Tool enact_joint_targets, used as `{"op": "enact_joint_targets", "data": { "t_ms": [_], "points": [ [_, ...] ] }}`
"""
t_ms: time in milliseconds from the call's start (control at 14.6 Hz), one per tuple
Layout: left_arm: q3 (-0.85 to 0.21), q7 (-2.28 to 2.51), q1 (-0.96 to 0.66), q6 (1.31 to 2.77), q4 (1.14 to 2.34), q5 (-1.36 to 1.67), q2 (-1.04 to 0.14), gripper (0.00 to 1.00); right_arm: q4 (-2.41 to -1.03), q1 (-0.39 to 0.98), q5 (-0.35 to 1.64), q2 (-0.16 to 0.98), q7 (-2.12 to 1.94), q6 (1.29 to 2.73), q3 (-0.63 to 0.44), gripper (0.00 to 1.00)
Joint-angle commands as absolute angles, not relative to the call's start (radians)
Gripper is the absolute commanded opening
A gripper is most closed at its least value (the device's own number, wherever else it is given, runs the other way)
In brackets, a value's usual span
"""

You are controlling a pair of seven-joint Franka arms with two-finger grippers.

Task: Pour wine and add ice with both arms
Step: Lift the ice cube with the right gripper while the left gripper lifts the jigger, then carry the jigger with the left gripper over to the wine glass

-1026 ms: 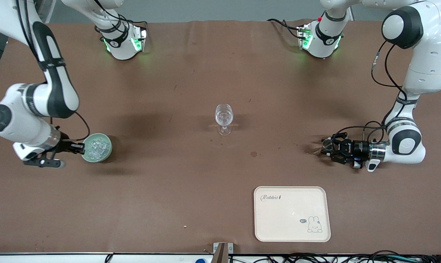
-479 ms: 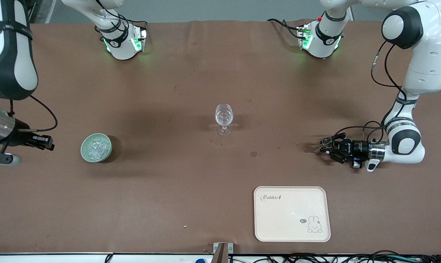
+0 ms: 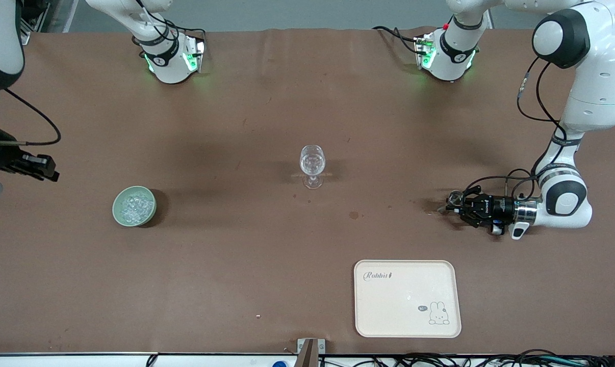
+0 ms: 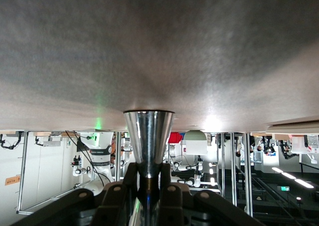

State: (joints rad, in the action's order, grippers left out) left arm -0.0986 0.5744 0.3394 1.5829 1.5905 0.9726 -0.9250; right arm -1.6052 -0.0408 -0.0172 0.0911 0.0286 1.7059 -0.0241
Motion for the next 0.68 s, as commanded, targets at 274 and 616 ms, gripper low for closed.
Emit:
{"op": "enact_joint_targets", "data": {
  "t_ms": [274,616],
  "points": [
    [-0.118,0.583,0.331,1.543,1.585,1.015,-0.92,0.02,-1.634,-0.043,-0.012,0.034,0.026,1.661,-0.02,0.07],
    [-0.172,0.637,0.325,1.548,1.589,1.014,-0.879,0.02,-1.634,-0.031,-0.014,0.023,0.026,1.663,-0.018,0.07]
  ]
}}
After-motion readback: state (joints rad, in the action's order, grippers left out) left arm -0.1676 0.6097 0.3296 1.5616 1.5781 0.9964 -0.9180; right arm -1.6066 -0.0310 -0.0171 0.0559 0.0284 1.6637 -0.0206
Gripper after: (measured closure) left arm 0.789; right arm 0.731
